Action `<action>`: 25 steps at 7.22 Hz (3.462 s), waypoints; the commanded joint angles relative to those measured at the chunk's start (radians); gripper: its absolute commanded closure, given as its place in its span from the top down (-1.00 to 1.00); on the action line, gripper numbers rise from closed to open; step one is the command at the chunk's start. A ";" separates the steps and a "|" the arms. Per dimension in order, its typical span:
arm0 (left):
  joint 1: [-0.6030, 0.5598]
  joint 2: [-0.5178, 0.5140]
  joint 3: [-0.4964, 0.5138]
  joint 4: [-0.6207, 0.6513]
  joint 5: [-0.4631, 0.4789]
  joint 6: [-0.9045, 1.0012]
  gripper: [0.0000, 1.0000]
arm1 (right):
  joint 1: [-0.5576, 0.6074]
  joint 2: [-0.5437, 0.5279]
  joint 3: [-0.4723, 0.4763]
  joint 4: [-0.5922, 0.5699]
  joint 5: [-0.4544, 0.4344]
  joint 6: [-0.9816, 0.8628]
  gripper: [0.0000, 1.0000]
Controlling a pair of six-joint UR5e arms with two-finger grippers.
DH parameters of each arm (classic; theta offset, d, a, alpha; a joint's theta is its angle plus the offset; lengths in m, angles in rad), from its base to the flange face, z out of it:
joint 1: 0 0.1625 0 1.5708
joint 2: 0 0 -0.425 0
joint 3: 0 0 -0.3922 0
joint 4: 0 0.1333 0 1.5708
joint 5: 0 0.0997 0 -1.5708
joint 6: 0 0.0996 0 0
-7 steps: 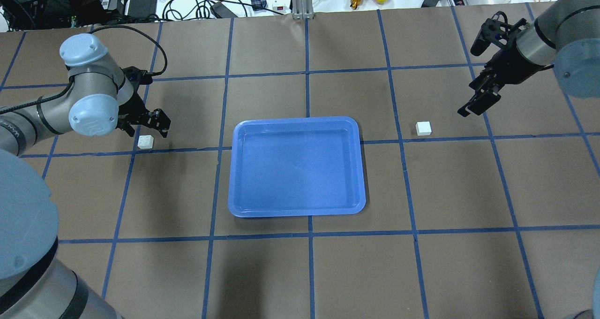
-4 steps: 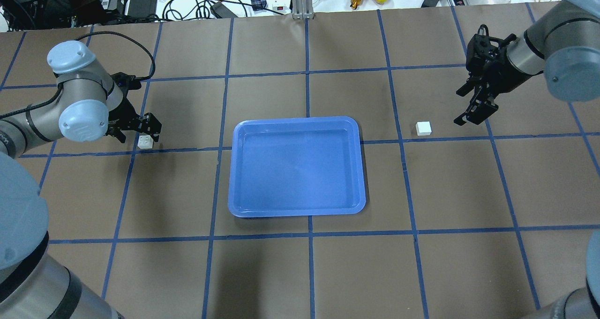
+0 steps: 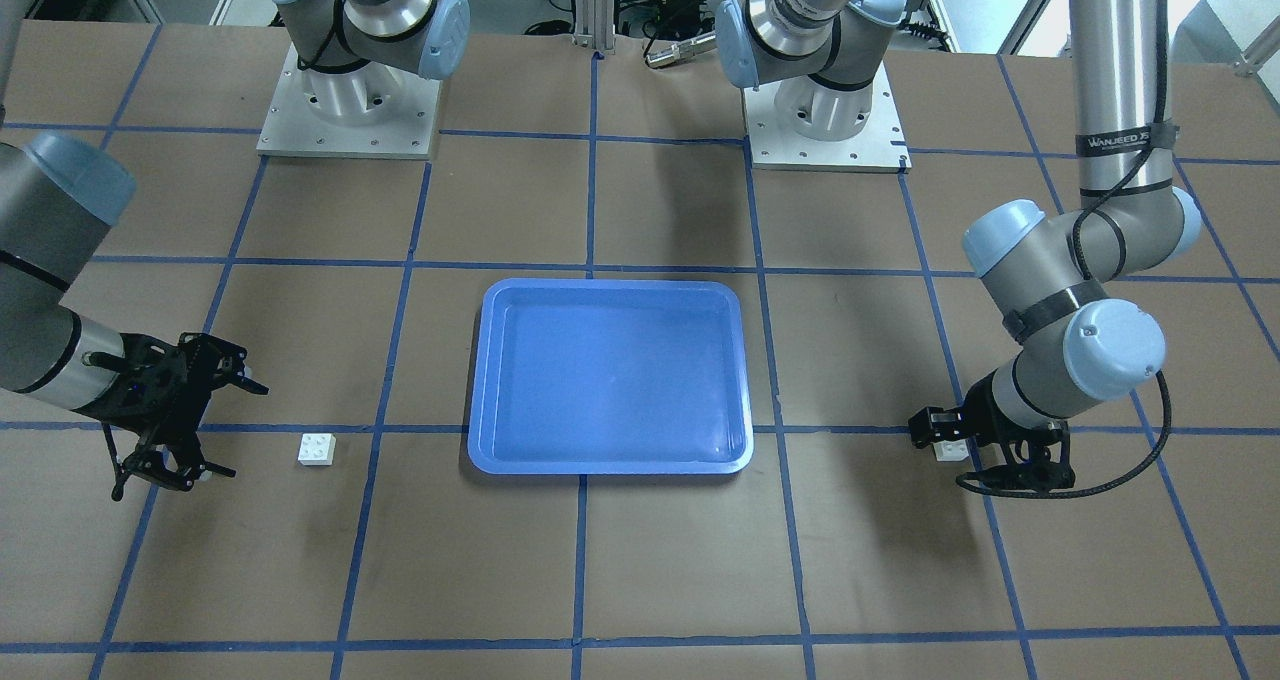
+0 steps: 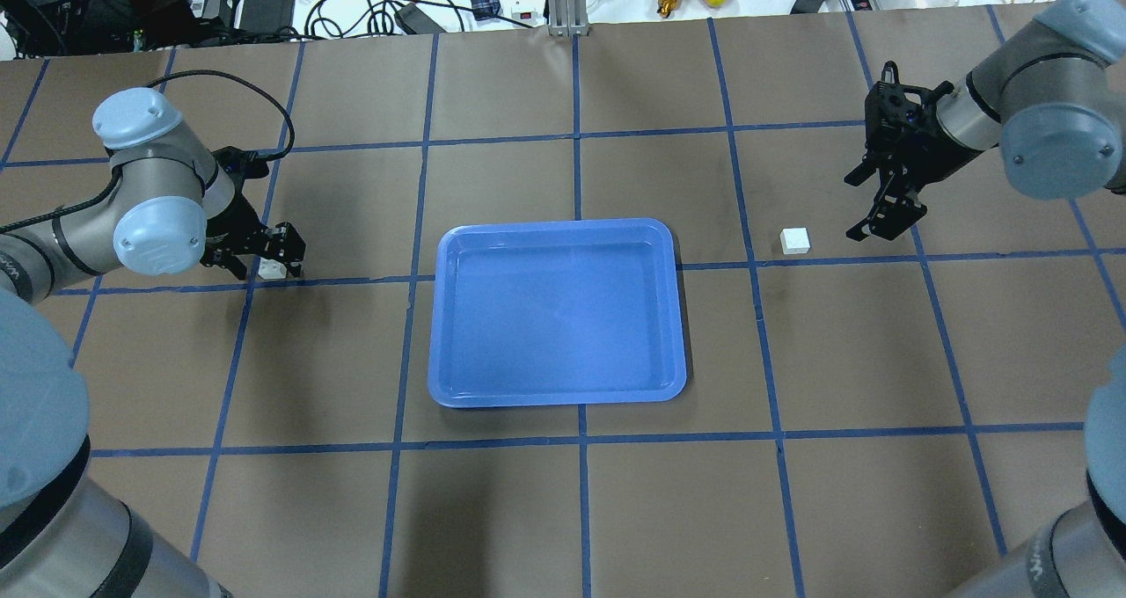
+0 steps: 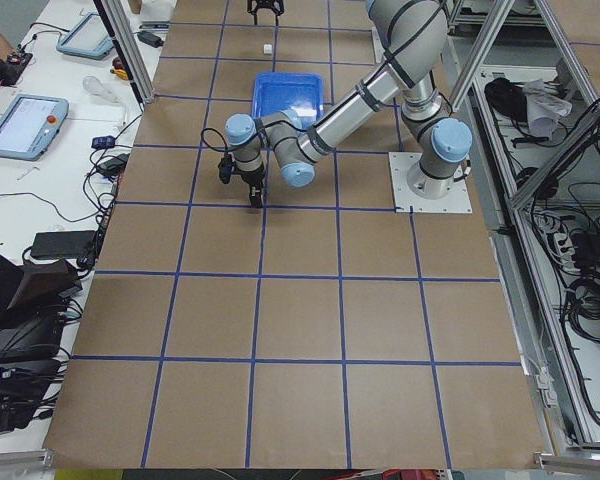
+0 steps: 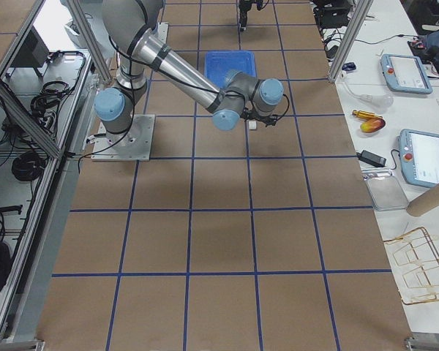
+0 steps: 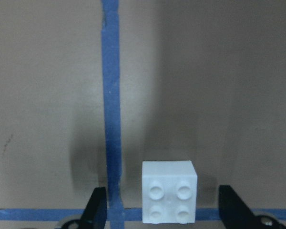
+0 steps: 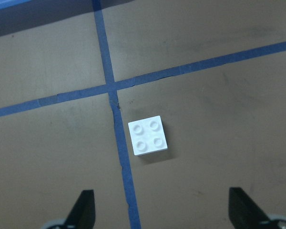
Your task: Assemble white blocks and place on blue tray
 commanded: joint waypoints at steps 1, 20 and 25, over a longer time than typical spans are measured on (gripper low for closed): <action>-0.002 -0.002 0.003 0.008 -0.002 0.008 0.19 | 0.000 0.033 -0.002 -0.027 0.003 -0.069 1.00; -0.627 0.092 -0.033 -0.002 -0.127 -0.659 -0.53 | 0.011 0.090 0.054 -0.052 0.108 -0.162 0.01; -0.699 0.026 -0.032 0.042 -0.128 -0.793 -0.51 | 0.017 0.052 0.044 -0.052 0.059 -0.149 -1.00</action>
